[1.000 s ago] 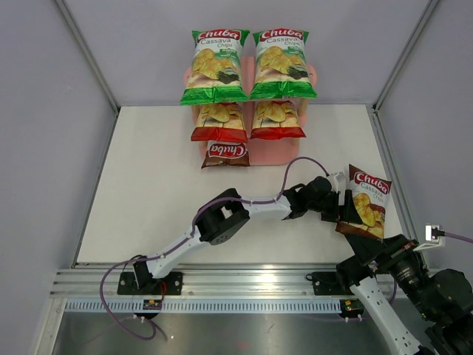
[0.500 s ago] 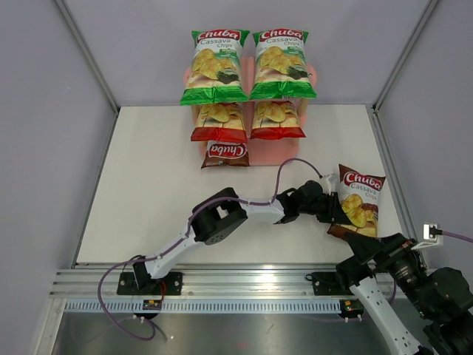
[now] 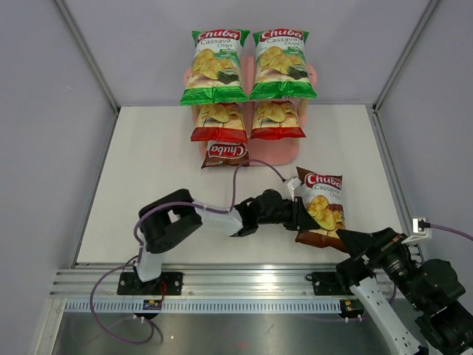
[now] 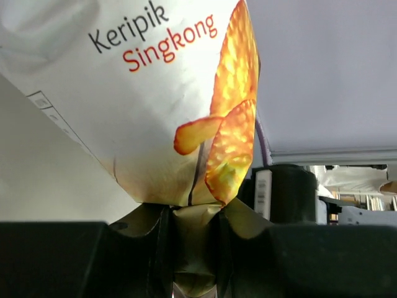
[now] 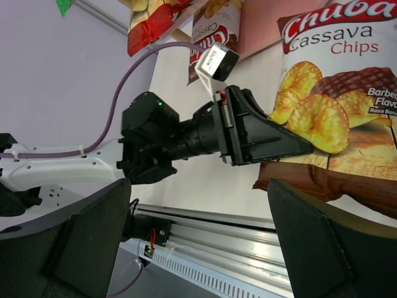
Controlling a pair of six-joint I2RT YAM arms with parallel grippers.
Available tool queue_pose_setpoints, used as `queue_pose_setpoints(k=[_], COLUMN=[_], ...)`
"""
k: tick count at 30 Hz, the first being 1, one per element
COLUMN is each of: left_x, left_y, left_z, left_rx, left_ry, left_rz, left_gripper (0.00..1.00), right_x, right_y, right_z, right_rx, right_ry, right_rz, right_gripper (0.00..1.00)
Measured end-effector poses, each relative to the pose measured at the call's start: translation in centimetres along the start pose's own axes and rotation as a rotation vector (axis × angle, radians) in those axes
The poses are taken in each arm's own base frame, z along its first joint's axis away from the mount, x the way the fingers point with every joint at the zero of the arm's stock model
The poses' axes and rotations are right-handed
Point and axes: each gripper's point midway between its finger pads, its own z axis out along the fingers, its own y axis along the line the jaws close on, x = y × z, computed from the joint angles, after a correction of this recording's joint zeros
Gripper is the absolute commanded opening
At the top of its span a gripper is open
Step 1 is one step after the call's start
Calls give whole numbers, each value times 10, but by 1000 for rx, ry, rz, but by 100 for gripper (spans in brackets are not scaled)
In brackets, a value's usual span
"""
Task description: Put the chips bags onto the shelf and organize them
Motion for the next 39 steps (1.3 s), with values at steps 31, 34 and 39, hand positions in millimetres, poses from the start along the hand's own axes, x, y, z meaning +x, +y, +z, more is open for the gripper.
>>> queue_pose_setpoints(k=[31,34,39], left_x=[-117,-122,-120], left_y=[-159,-161,-154], left_z=[-256,-273,-289], left_rx=[11,31,54], left_ry=[-758,-820,-879], left_rz=[186,172,149], left_gripper=[11,11,10], right_x=[38,40,29], right_y=[100,107,128], right_z=[81,104,136], right_rx=[-535,-545,-617], right_ry=[286,326,321], right_rz=[265,289,299], right_gripper=[99,99,99])
